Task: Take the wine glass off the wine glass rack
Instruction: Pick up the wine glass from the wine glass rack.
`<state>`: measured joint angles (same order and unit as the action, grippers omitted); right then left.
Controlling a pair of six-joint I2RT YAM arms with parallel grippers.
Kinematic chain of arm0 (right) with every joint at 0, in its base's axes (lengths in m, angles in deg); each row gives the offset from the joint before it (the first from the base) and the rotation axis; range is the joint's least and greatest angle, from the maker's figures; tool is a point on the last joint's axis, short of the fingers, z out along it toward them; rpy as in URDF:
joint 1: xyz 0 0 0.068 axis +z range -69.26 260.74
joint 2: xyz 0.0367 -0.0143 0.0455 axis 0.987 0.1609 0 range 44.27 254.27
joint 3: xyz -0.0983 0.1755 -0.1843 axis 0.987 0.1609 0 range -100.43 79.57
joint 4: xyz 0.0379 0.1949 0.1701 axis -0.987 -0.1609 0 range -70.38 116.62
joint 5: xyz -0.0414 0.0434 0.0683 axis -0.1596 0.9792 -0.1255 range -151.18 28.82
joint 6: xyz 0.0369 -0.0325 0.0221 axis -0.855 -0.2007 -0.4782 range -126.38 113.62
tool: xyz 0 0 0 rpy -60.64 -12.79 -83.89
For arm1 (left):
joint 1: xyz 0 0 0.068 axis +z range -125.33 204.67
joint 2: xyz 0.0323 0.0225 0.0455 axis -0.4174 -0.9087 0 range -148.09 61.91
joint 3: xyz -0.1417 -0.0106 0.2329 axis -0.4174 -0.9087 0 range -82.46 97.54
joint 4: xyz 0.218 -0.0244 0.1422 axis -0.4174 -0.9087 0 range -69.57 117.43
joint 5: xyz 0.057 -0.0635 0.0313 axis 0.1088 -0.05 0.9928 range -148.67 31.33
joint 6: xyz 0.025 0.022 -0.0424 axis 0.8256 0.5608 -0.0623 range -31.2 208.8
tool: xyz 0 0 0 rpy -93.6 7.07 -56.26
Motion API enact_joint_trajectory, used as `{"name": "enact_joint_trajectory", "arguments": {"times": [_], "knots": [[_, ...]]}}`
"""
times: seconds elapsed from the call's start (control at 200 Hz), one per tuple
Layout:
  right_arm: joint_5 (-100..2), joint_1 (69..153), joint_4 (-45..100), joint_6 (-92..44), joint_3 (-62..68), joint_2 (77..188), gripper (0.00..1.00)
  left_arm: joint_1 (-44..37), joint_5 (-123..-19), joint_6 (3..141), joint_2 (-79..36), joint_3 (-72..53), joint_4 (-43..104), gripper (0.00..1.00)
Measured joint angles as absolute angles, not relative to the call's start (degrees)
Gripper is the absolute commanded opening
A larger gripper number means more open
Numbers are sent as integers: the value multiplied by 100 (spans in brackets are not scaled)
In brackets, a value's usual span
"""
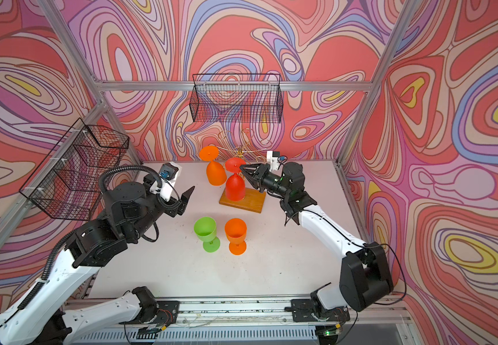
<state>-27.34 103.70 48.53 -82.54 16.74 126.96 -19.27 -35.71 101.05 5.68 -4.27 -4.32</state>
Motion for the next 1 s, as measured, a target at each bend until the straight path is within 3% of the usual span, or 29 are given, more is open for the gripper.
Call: {"name": "enact_joint_trajectory", "arguments": {"times": [0.571,1.002], "knots": [[-2762,10370,4893,-8251,1575,12742,18,-1927,-3571,10103,594,-499,-436,83],[-2773,10370,4886,-8256,1569,12751,4,-1927,-3558,10107,636,-527,-440,83]]}}
